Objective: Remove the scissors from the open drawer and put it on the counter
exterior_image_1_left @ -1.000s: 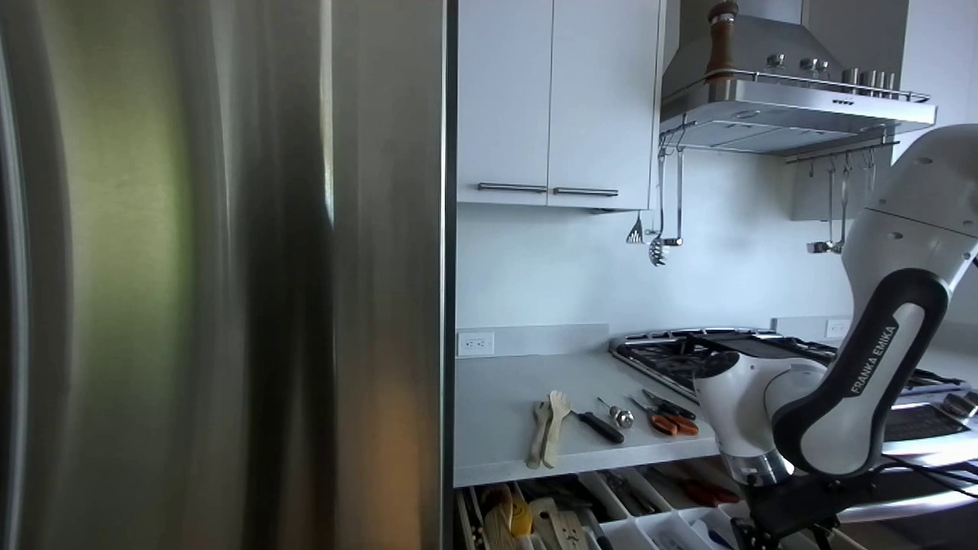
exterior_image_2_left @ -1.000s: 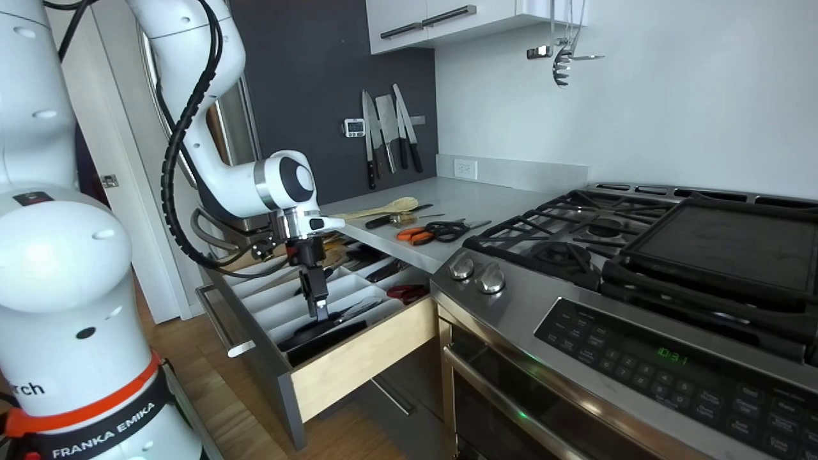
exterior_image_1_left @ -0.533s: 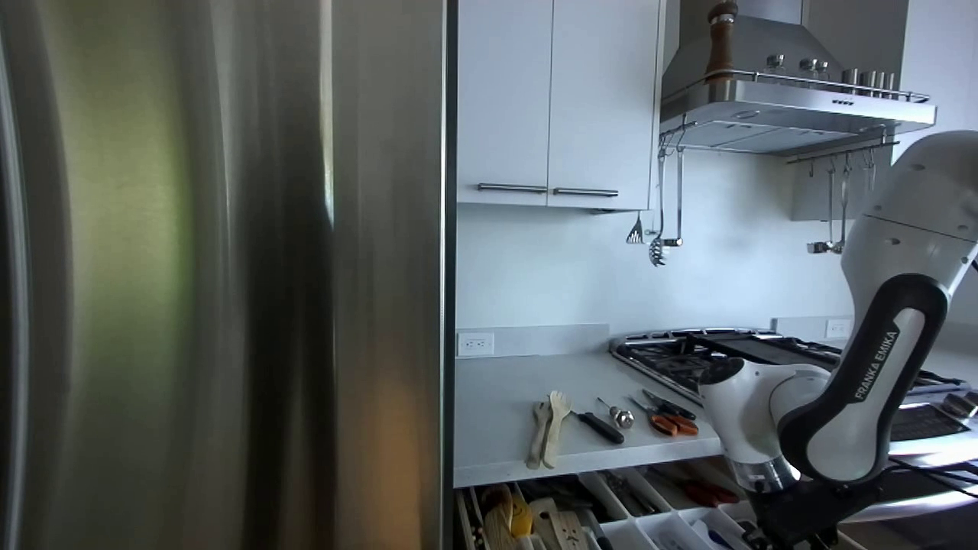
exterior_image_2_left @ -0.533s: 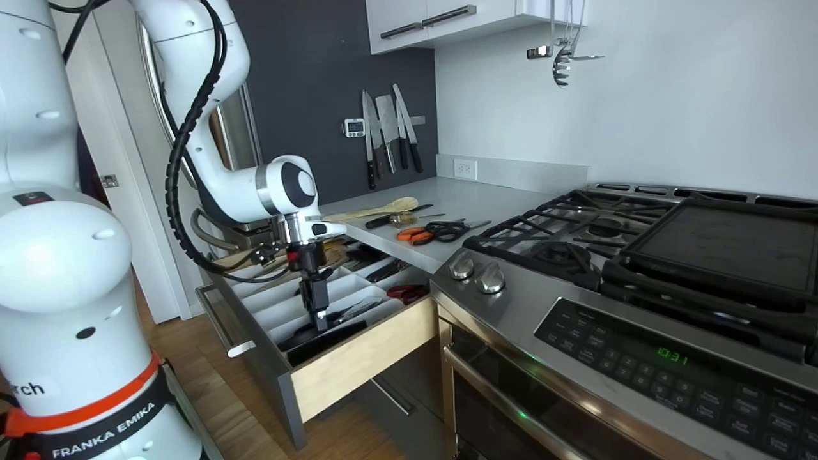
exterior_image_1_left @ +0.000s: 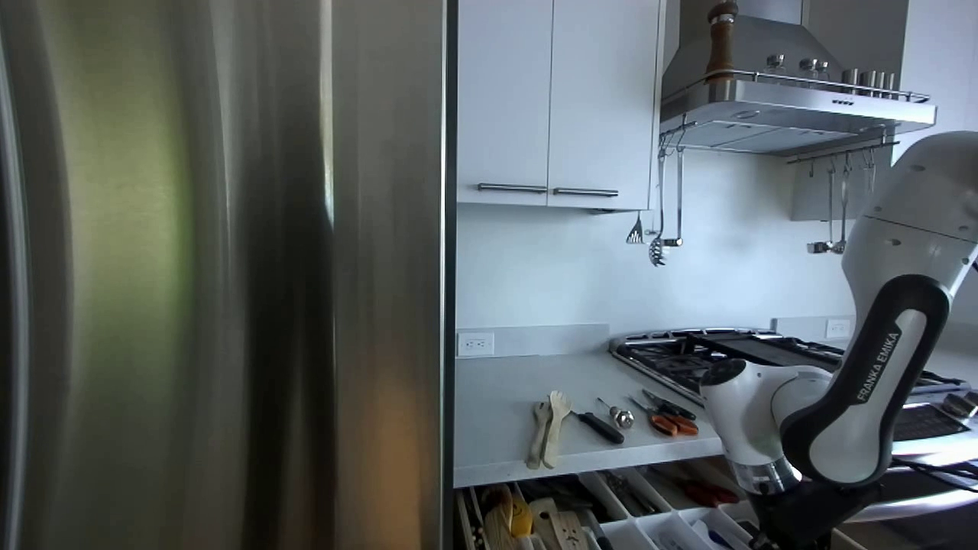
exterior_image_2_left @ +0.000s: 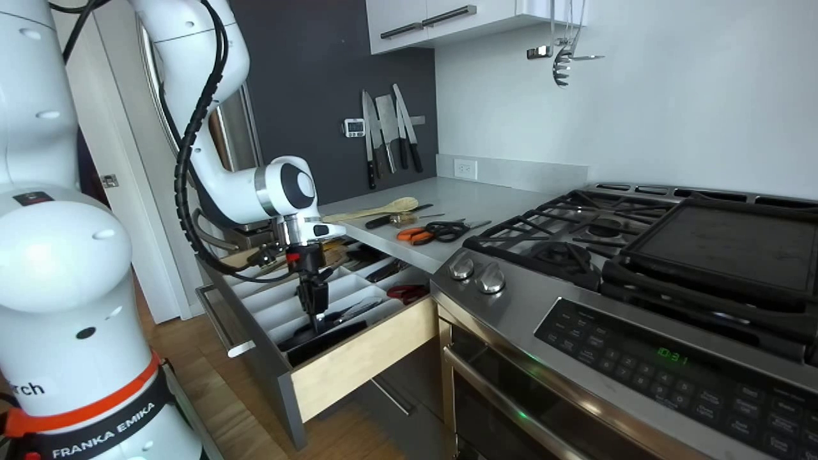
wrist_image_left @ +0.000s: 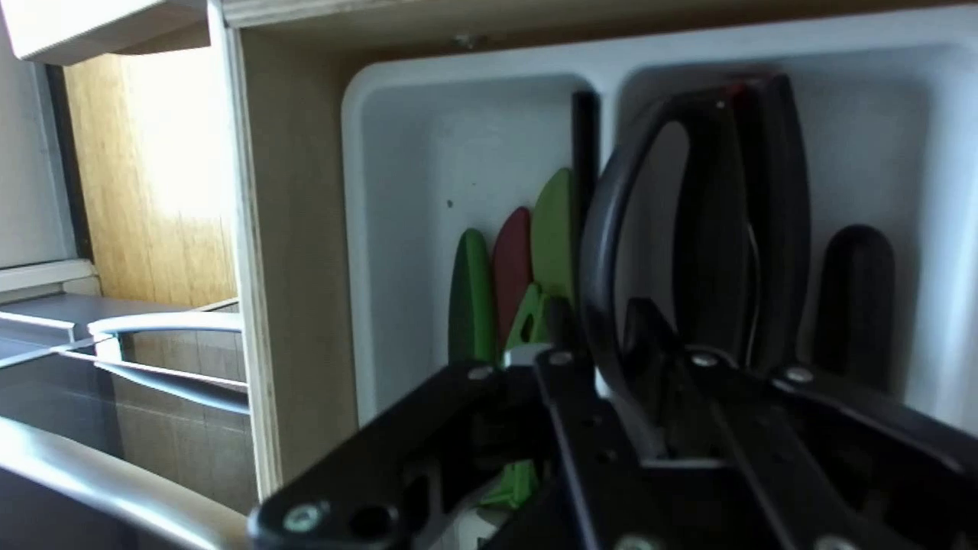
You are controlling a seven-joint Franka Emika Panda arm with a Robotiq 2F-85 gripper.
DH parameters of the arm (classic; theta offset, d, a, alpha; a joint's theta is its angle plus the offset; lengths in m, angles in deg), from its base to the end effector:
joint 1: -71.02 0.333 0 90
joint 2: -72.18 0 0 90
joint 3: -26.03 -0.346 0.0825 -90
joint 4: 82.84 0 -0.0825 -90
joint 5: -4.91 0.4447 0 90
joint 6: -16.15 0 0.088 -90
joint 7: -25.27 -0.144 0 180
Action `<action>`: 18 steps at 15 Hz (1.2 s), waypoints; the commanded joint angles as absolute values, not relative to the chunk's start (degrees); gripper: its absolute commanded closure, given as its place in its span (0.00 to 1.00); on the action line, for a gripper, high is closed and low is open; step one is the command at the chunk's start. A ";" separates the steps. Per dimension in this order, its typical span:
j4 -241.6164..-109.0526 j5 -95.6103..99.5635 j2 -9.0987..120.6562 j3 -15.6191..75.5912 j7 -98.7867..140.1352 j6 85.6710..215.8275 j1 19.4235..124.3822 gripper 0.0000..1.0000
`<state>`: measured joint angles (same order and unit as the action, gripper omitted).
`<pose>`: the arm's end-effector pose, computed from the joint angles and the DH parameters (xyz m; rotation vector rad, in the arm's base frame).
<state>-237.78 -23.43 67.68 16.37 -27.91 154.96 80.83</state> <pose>0.3599 0.1156 0.1198 2.7285 -0.2099 -0.1892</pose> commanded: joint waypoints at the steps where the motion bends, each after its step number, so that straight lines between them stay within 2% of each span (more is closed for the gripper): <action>1: -238.65 -24.67 66.72 17.47 -25.74 158.10 81.21 1.00; 13: -243.24 -17.37 75.69 18.58 -16.63 159.84 79.46 0.98; 14: -240.04 -16.20 73.63 18.58 -15.52 159.44 79.26 0.98; 18: -243.09 -10.03 77.18 18.70 -9.33 164.00 78.65 0.98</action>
<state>-239.72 -14.77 73.55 18.39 -14.71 160.03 79.26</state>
